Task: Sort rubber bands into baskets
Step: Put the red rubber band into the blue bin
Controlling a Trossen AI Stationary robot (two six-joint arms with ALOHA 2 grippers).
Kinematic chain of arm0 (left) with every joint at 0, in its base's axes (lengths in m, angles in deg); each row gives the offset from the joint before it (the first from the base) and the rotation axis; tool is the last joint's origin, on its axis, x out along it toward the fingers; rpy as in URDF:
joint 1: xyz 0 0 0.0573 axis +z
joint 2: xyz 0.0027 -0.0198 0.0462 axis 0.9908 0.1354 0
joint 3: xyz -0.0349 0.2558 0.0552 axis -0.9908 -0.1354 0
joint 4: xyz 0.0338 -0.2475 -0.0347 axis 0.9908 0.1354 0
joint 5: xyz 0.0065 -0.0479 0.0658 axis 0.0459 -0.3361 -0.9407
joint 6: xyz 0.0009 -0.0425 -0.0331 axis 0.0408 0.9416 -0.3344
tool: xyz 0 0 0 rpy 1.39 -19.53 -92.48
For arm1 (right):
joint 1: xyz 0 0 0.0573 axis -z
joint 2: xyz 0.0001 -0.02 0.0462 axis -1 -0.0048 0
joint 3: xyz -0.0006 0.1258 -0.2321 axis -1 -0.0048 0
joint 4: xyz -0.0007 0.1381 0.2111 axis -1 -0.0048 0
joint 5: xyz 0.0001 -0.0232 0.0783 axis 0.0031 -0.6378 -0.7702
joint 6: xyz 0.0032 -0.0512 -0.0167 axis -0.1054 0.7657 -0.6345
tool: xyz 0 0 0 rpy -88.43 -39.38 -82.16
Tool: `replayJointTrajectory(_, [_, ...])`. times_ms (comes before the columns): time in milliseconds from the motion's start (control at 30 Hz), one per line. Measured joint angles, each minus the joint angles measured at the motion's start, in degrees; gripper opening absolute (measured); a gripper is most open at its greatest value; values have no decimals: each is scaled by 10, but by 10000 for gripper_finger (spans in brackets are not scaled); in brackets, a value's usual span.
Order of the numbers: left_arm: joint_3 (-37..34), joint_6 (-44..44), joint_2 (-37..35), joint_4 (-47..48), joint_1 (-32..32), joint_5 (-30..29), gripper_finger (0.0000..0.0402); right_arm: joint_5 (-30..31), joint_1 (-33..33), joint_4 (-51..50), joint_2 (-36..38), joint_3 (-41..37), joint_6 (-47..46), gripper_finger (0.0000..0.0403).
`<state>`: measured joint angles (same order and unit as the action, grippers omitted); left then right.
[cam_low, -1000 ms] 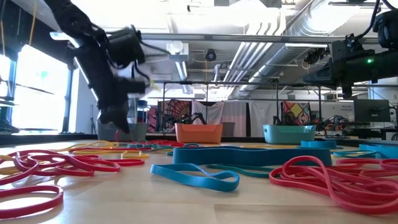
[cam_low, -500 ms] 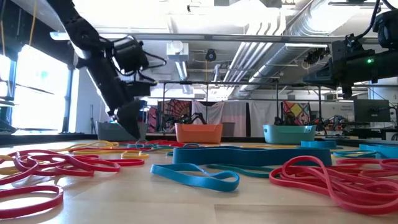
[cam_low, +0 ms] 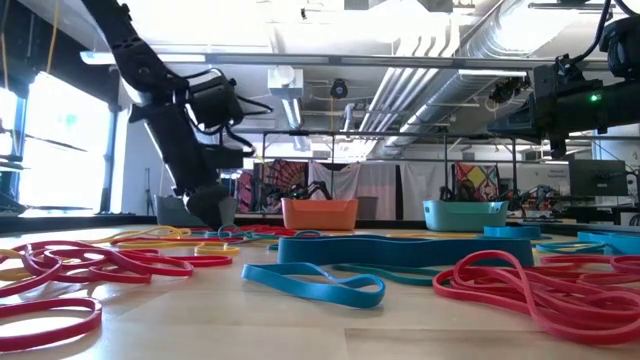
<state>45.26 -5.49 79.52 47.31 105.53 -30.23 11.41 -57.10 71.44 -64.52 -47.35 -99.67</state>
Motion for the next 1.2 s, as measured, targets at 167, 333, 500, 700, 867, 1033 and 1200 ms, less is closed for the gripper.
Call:
replayJointTrajectory(167, [1,-25,0,30,3,13,140,0,0,0,0,0,0,0])
replayJointTrajectory(333, [1,-8,-1,57,23,32,134,0,0,0,0,0,0,0])
replayJointTrajectory(500, [1,-12,-2,59,42,81,108,0,0,0,0,0,0,0])
replayJointTrajectory(700, [0,-45,-14,72,37,121,17,0,0,0,0,0,0,0])
replayJointTrajectory(867, [-2,-54,-60,134,27,119,9,0,0,0,0,0,0,0])
replayJointTrajectory(1033, [15,-54,-128,170,17,62,2,0,0,0,0,0,0,0])
replayJointTrajectory(1200, [22,-53,-191,175,8,15,1,0,0,0,0,0,0,0])
